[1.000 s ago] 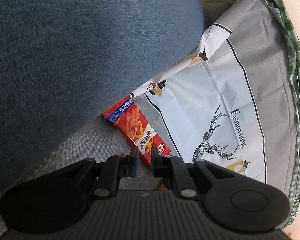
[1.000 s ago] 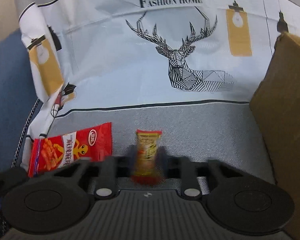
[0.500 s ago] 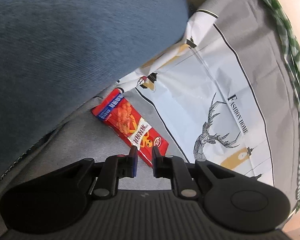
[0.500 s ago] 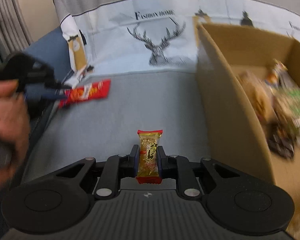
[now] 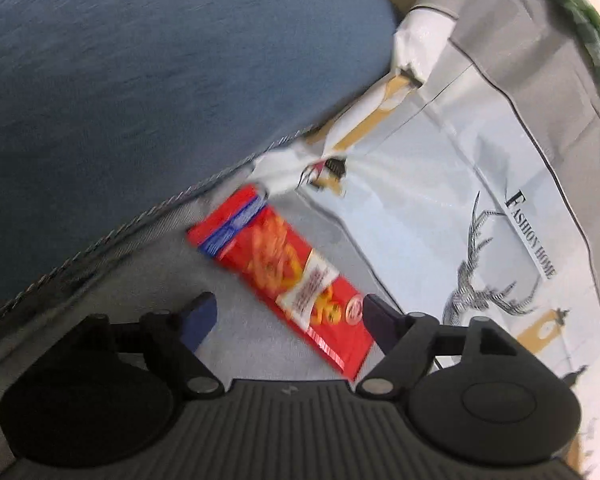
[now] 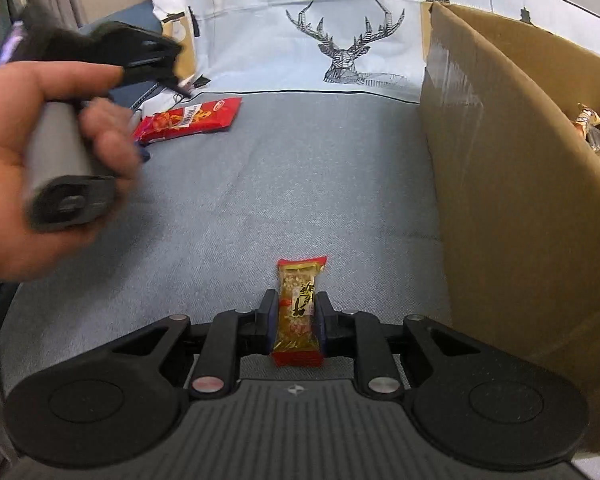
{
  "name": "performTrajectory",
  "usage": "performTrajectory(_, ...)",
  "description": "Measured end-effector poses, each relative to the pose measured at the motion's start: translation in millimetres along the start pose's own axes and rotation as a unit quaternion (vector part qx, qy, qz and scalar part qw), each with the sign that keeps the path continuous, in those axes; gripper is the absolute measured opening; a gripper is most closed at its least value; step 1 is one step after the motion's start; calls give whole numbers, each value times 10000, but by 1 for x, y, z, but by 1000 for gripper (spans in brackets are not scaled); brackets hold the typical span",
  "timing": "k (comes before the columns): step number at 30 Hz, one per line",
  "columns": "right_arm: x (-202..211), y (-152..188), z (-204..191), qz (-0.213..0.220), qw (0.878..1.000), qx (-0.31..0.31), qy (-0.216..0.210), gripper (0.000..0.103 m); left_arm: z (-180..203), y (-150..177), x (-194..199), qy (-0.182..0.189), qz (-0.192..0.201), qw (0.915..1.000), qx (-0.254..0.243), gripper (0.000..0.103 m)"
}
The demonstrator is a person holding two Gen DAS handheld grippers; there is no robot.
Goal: Organize snacks
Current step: 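Grasp the red spicy-strip bag with the left tool while the right tool grasps the small snack bar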
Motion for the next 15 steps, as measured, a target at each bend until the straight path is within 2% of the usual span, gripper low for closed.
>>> performTrajectory(3, 1, 1, 3, -19, 10000, -42, -64, 21, 19, 0, -10, -162, 209, 9992, -299, 87)
performTrajectory(5, 2, 0, 4, -23, 9999, -70, -99, 21, 32, -1, -22, -419, 418, 9963, -616, 90)
performTrajectory(7, 3, 0, 6, -35, 9999, -97, -124, 21, 45, 0, -31, -689, 541, 9909, -1021, 95)
performTrajectory(10, 4, 1, 7, -36, 9999, -78, -136, 21, 63, 5, -43, -927, 653, 9788, -1706, 96)
performTrajectory(12, 5, 2, 7, -18, 9999, -2, -129, 21, 70, 14, -47, -1197, 727, 9622, -2336, 89)
performTrajectory(13, 7, 3, 6, -6, 9999, 51, -115, 21, 71, 18, -44, -1207, 805, 9576, -2491, 81)
performTrajectory(14, 1, -2, 6, -5, 9999, 86, -98, 21, 71, 20, -41, -1142, 817, 9568, -2547, 69)
performTrajectory(15, 1, -2, 5, 1, 9999, 110, -85, 21, 71, 22, -37, -1109, 803, 9550, -2633, 62)
Point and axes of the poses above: each gripper's, at about its wrist camera, not at the fingertips, and x roughly against the way its jaws point, z to its right, y to its underside, the point moved 3 cm from there along -x, roughly the way its jaws point, and after that the axes turned 6 degrees about -y, right-handed, at the moved point
